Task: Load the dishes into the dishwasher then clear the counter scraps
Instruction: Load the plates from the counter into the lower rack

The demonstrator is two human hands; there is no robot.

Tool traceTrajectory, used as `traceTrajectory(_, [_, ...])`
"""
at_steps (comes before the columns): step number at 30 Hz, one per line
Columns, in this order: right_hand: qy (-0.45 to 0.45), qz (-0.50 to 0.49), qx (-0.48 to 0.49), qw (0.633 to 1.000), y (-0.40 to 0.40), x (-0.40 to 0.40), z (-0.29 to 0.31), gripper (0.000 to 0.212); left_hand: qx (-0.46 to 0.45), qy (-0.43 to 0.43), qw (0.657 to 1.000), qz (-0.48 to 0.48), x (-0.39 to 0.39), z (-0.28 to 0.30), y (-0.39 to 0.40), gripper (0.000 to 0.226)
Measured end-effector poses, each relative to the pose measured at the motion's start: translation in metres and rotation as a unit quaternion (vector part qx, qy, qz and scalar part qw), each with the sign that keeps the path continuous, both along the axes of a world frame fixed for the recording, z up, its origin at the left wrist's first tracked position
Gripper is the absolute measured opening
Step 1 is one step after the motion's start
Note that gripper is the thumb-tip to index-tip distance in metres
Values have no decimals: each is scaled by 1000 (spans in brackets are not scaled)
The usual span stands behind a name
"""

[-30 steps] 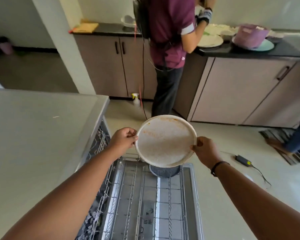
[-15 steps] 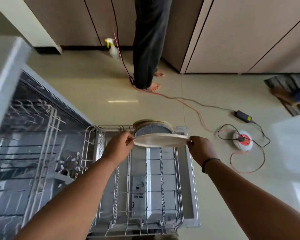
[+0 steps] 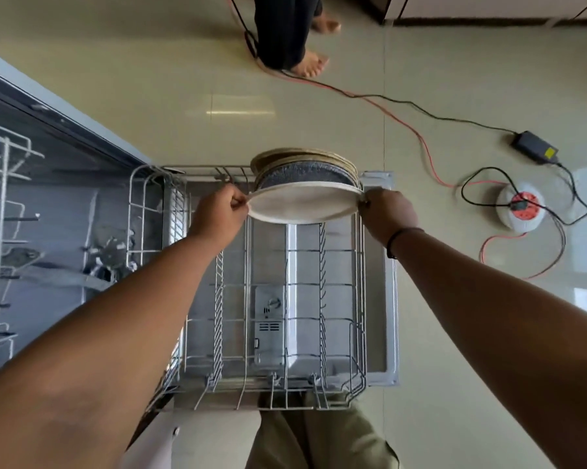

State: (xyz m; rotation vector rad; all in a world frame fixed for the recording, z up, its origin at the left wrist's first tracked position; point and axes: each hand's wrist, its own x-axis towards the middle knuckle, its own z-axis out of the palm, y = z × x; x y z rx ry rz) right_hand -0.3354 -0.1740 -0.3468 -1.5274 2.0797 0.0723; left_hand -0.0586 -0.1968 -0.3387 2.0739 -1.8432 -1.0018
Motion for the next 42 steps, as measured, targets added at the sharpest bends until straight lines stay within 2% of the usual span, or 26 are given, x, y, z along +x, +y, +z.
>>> traceTrajectory(9, [-12,6,-27,1000,-8,6,-19,35,-7,5,998,56,3,-25,-10,14])
traceTrajectory(12, [-21,7,-35,999,-14,12,-22,33,-9,-1,997,81,7,-33,-13,15])
traceTrajectory(16, [-25,-11,-67,997,-16,10,-20,27,-57,39,992,108,11,-36,-13,16])
traceTrajectory(21, [-23,-5,-101,995,-3,0,-18,27,-123,70,988,58,12,-32,-7,18])
traceTrajectory(24, [-12,8,-104,995,7,-5,-24,29,-132,76,988,33,8,-33,-2,15])
traceTrajectory(33, [-7,-1,25,1000,21,-8,-52,25,-48,51,997,-22,-3,-56,5,16])
traceTrajectory(35, [-21,-19,39,999,20,-8,-56,26,-35,48,998,-12,-7,-58,6,20])
traceTrajectory(38, [-40,-15,69,997,17,-7,-64,28,31,35,999,28,-14,-62,4,29])
traceTrajectory(40, [-56,-13,77,995,18,-8,-65,34,75,19,996,31,-20,-62,3,37])
traceTrajectory(42, [-78,-24,80,993,20,-8,-60,49,105,0,994,10,-26,-54,7,50])
